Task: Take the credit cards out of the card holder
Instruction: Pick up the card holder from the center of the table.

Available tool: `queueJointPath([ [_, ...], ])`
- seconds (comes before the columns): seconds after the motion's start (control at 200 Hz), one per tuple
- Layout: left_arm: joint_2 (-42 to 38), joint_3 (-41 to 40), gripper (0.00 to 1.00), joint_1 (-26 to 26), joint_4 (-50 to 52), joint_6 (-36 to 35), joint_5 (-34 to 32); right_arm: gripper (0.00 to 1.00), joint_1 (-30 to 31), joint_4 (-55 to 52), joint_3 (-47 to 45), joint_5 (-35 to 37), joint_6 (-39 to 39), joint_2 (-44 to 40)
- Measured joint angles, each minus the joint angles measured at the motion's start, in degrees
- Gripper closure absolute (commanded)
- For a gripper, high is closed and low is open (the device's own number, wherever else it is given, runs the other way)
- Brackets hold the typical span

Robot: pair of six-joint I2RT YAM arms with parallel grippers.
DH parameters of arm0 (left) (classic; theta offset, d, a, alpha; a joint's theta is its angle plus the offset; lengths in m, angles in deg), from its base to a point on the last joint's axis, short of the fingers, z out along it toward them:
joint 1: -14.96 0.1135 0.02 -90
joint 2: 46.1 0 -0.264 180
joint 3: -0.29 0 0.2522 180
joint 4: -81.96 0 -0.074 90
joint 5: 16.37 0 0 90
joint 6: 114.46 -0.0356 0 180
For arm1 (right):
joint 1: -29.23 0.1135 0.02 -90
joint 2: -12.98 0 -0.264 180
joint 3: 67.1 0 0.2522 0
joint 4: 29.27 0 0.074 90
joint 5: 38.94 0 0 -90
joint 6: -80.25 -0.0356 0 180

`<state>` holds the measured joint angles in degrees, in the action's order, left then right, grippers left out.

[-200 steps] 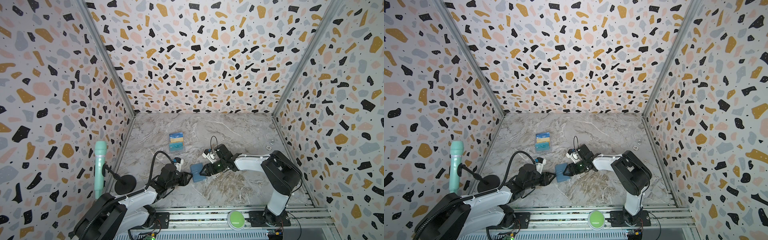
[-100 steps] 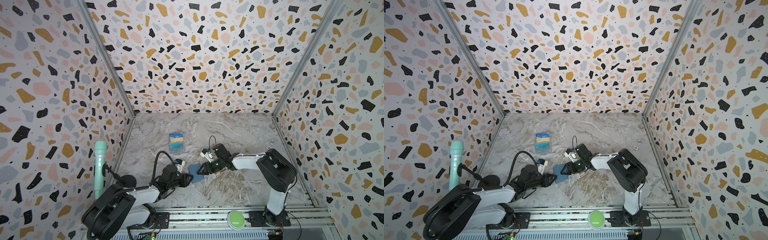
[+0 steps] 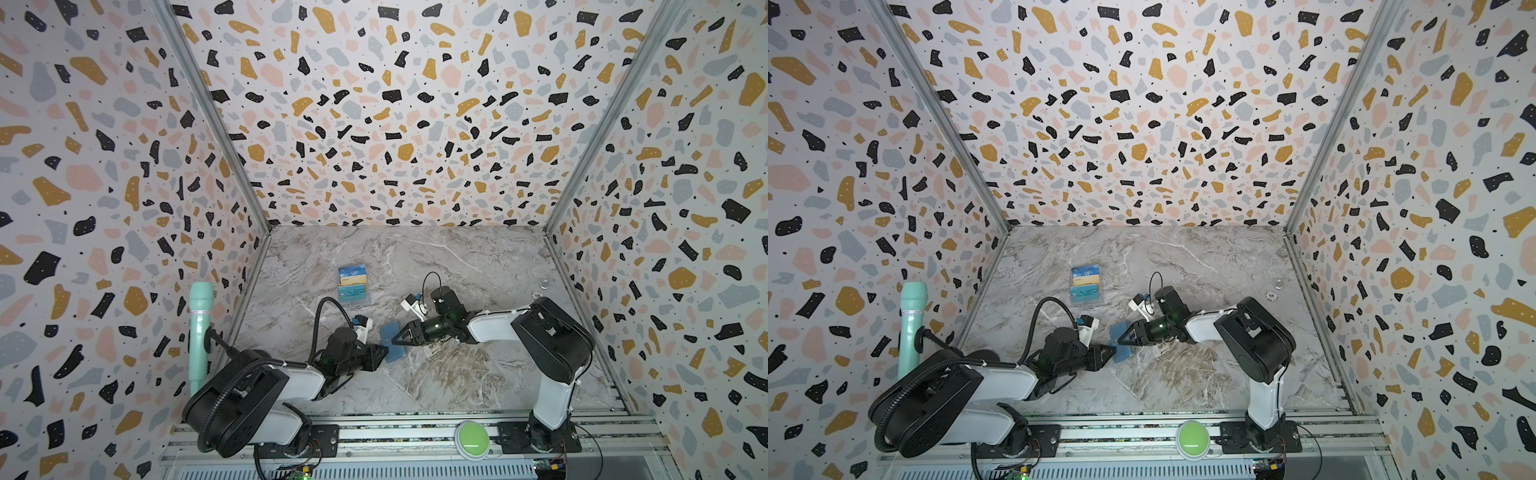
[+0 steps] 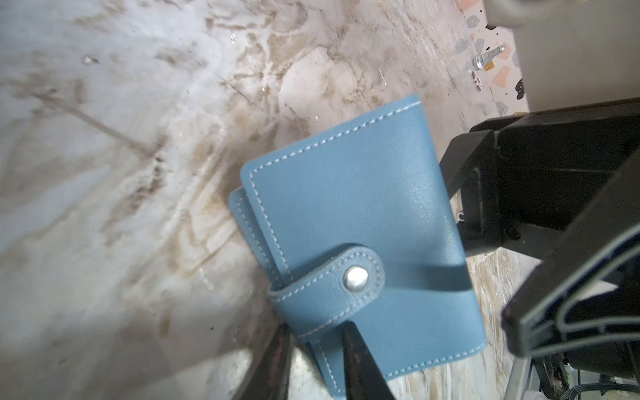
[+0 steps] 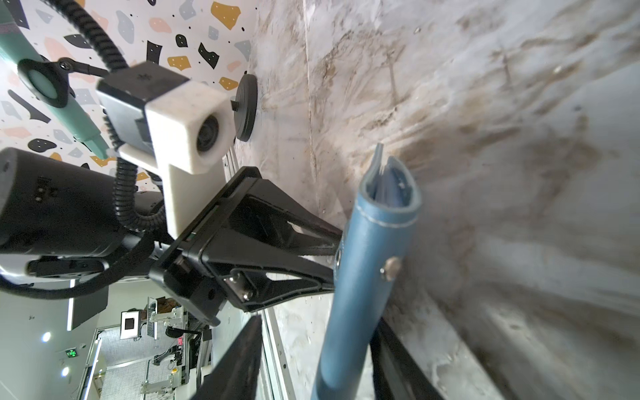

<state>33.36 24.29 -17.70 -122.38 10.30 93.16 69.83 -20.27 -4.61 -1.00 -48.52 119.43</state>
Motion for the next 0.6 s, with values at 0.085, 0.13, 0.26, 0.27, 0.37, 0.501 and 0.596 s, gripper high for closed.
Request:
queueJointPath([
  [0.085, 0.0, 0.0, 0.72, 0.0, -0.1, 0.0, 0.0, 0.64, 0.0, -1.4, 0.1, 1.2, 1.0, 0.0],
  [0.13, 0.1, 0.0, 0.72, 0.0, -0.1, 0.2, -0.1, 0.66, 0.0, -2.4, 0.1, 2.1, 1.6, 0.0],
  [0.26, 0.2, 0.0, 0.72, 0.0, -0.4, 0.4, -0.3, 0.7, 0.0, -5.1, 0.1, 4.2, 2.9, 0.0],
  [0.27, 0.3, 0.0, 0.72, 0.0, -0.4, 0.5, -0.3, 0.7, 0.0, -5.2, 0.1, 4.3, 2.9, 0.0],
  [0.37, 0.4, 0.0, 0.71, 0.0, -0.7, 0.6, -0.3, 0.77, 0.0, -5.8, 0.1, 5.2, 3.3, 0.0],
  [0.501, 0.4, 0.0, 0.7, 0.0, -0.8, 1.3, -0.2, 0.9, 0.0, -5.9, 0.1, 5.4, 3.6, -0.1],
  [0.596, -0.5, 0.3, 0.65, 0.0, 0.1, 2.4, 0.0, 0.92, -0.4, -6.1, 0.0, 6.1, 4.2, -1.6],
])
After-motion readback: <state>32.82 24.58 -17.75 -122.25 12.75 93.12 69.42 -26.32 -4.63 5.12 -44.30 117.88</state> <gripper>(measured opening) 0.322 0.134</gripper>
